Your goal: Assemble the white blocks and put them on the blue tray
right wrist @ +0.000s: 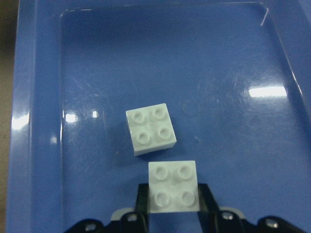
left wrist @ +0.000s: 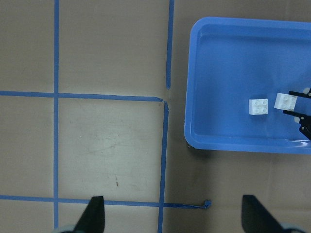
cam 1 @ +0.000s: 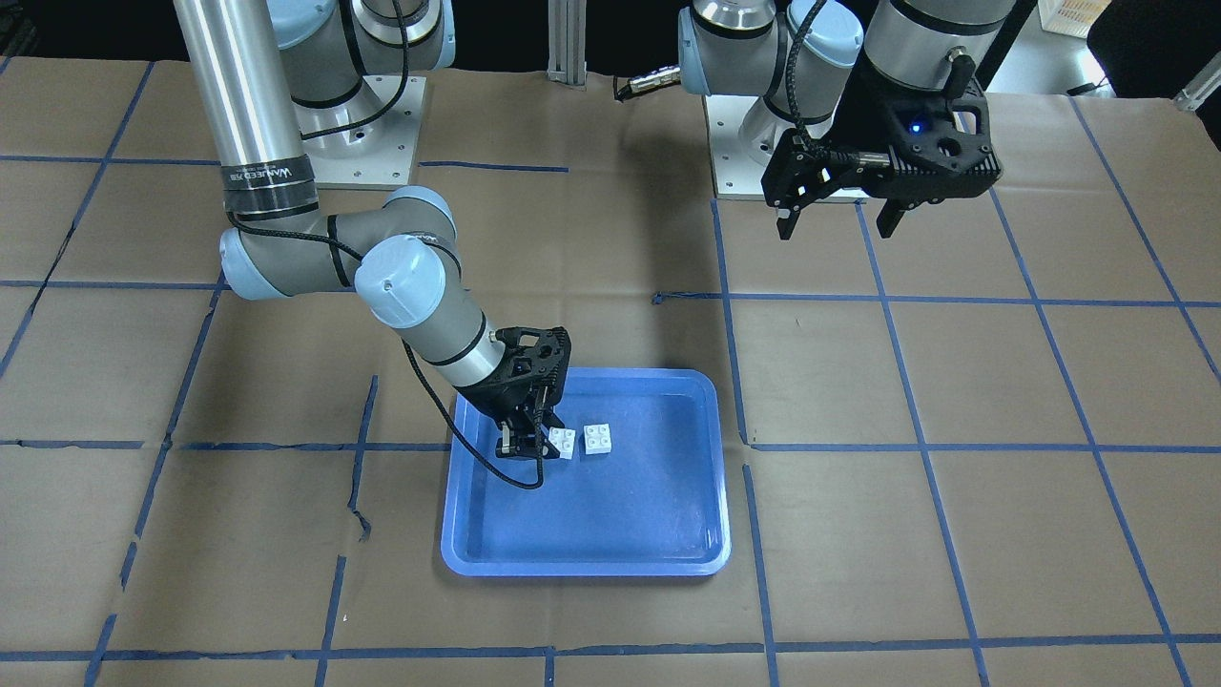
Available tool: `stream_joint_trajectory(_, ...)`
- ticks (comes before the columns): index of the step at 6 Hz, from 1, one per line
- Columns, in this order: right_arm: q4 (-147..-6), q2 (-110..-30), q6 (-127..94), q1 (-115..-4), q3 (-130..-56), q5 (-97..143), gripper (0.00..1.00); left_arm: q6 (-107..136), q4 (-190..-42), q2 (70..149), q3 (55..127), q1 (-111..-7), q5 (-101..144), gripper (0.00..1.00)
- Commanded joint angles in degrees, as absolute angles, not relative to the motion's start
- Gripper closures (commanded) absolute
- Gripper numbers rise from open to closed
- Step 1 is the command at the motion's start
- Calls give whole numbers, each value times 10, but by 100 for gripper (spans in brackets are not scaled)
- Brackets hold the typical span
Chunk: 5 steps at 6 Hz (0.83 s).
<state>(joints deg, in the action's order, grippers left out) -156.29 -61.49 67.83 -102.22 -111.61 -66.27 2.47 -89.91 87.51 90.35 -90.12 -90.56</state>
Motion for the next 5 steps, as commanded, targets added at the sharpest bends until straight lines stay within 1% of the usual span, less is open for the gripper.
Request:
stream_joint_trajectory(1,-1563,-610,678,-1026,-1116,-662,79,25,-899,875,906,-903,-905,1)
stream_joint_trajectory(5,-1564,-606,677,-1036,-1114,-660,79,25,-901,871,910,-903,-905,1)
